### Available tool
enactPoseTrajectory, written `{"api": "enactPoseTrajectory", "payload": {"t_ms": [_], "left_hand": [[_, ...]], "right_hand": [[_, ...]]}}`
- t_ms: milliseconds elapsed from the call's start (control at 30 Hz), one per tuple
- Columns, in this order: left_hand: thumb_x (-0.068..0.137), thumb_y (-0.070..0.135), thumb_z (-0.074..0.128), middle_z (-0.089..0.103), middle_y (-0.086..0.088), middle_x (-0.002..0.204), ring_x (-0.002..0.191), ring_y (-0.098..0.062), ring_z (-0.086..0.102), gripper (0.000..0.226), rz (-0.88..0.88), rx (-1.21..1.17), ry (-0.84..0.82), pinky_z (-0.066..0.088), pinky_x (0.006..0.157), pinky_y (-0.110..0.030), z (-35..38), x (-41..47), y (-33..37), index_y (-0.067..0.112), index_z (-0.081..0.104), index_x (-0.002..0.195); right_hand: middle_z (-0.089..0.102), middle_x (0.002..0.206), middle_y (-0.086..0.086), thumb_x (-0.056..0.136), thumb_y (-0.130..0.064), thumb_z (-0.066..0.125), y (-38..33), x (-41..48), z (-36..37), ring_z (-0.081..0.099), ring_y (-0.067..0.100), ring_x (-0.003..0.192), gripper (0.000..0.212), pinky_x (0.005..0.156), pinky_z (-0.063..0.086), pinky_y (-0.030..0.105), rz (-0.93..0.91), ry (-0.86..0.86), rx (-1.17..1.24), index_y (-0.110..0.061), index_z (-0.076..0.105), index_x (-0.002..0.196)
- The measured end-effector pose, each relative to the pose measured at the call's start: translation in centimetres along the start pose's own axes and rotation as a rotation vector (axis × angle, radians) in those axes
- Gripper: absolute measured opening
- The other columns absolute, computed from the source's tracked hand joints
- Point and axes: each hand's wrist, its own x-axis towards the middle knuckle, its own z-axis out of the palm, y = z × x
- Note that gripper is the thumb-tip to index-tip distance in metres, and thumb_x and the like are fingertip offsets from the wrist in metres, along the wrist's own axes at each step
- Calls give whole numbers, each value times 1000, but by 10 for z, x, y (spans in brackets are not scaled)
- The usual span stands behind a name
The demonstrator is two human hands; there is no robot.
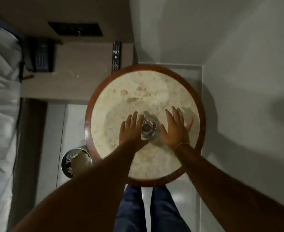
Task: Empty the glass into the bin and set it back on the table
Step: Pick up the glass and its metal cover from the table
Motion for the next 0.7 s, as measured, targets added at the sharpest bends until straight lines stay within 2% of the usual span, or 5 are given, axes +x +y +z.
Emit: {"api": "enactPoseTrajectory", "payload": {"t_ms": [167,300,400,567,700], "left_hand": [[83,55,84,-4,-5,180,166,-36,2,119,-58,-25,-2,16,131,-62,23,37,20,30,6,169],[81,45,87,12,-9,177,159,-38,23,113,-7,43,28,34,125,-60,35,48,27,31,14,167],[83,43,85,26,-11,168,149,-38,36,100,42,96,69,46,115,-53,46,52,30,26,26,161],[83,42,86,33,-13,163,144,-41,39,91,61,114,57,50,107,-58,47,49,29,22,35,156],[81,44,83,39,-10,160,144,-41,37,94,213,36,-31,47,109,-65,22,34,44,25,35,159]], "right_hand": [[41,174,12,102,-39,52,14,-16,26,30,32,163,60,128,0,69,95,6,-1,-18,54,158],[52,166,19,100,-34,53,18,-23,30,42,39,157,56,126,9,72,99,88,0,-12,63,151],[54,165,17,100,-34,50,19,-26,33,43,38,156,55,125,13,71,157,77,4,-14,64,150],[53,164,15,100,-37,45,18,-31,34,42,35,156,57,124,22,65,248,60,126,-14,62,149],[61,155,12,108,-39,57,7,-34,16,56,30,143,49,120,45,55,468,62,696,-12,62,148]]}}
